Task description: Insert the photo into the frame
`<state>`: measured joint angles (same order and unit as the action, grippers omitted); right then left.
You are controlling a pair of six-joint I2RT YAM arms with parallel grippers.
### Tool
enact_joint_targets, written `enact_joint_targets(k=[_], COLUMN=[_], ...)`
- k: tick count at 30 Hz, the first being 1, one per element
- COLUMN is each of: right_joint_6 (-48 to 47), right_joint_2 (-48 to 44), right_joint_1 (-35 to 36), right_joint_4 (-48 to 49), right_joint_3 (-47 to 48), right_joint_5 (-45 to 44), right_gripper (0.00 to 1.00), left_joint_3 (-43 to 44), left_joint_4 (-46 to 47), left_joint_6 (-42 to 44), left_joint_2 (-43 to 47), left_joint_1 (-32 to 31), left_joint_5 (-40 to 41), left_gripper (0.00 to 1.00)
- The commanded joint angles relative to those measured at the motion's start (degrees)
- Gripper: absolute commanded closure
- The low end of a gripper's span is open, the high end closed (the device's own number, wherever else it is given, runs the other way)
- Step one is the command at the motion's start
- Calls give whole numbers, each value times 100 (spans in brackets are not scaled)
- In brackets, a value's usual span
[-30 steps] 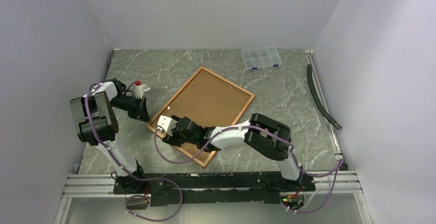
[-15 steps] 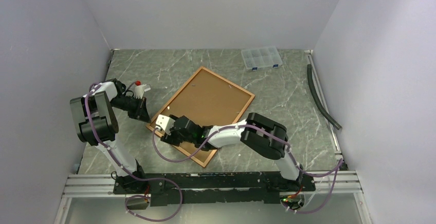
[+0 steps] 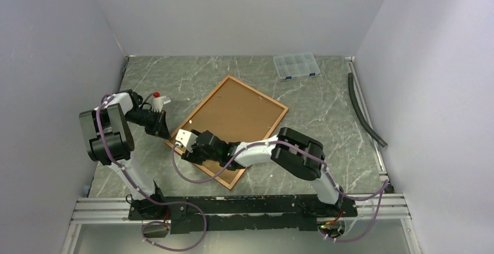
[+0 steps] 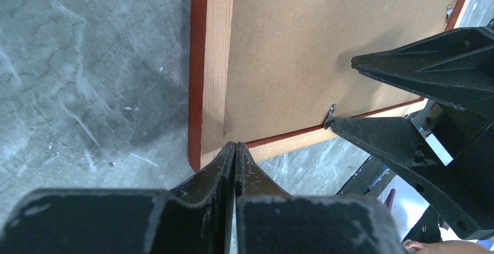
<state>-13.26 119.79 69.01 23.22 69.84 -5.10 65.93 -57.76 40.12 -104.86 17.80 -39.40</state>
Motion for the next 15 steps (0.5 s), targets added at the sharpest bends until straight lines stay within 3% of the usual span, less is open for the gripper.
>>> enact_joint_targets(k=[1,15], right_joint_6=[47,84], right_joint_2=[175,278], right_joint_1=[-53,-53], right_joint_4=[105,145], right_joint_3=[204,345], right_joint_5=[93,58], right_gripper=[36,37], left_joint_3=[178,41], left_joint_4=[-104,-78], left_joint_6=[224,398], left_joint_2=[32,-96], left_joint_1=[22,22], left_joint_5=[-217,-182], left_gripper=[91,92])
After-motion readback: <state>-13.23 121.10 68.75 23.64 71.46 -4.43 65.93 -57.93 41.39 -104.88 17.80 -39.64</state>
